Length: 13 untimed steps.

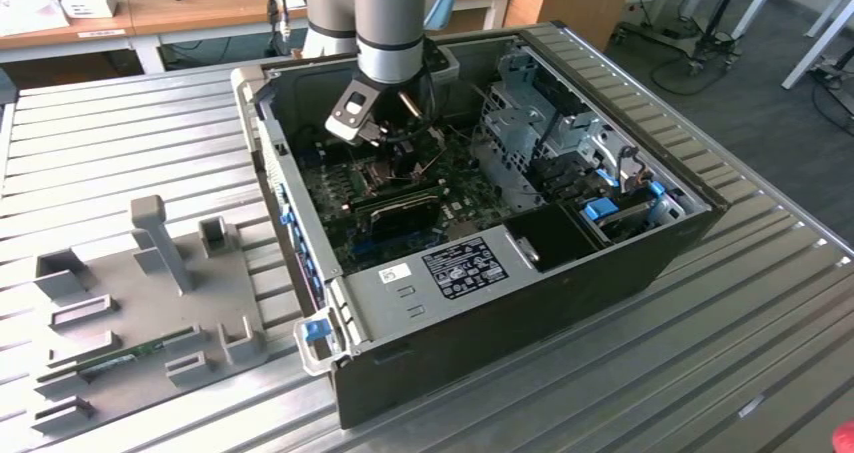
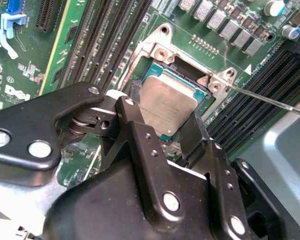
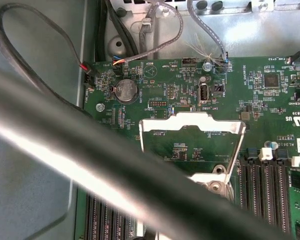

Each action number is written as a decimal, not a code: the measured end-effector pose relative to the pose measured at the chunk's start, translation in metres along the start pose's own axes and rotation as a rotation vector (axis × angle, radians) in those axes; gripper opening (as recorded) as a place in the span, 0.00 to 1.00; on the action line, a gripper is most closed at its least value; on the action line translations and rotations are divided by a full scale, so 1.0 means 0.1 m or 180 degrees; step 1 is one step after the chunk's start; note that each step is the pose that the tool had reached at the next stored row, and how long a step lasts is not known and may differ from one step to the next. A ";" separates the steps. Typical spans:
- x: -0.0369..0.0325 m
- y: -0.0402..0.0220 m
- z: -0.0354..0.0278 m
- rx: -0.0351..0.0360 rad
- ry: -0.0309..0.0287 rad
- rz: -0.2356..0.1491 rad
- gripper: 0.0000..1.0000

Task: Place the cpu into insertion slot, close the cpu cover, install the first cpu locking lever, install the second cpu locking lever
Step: 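Place the cpu into insertion slot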

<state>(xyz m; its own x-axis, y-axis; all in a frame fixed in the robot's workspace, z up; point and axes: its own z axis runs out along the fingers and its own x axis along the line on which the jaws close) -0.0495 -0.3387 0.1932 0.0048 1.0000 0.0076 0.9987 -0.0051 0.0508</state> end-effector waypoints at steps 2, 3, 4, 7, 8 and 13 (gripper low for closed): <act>0.000 0.000 0.001 0.0000 0.0000 0.0000 0.54; 0.000 0.000 0.001 0.0000 0.0000 0.0000 0.54; 0.000 0.000 0.002 0.0000 0.0000 0.0000 0.54; 0.000 0.000 0.003 0.0000 0.0000 0.0000 0.54; 0.000 0.000 0.003 0.0000 0.0000 0.0000 0.54; 0.001 0.001 -0.016 -0.0001 0.0001 0.0000 0.54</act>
<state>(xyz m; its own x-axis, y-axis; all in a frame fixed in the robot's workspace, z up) -0.0494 -0.3386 0.1948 0.0049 1.0000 0.0078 0.9987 -0.0053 0.0510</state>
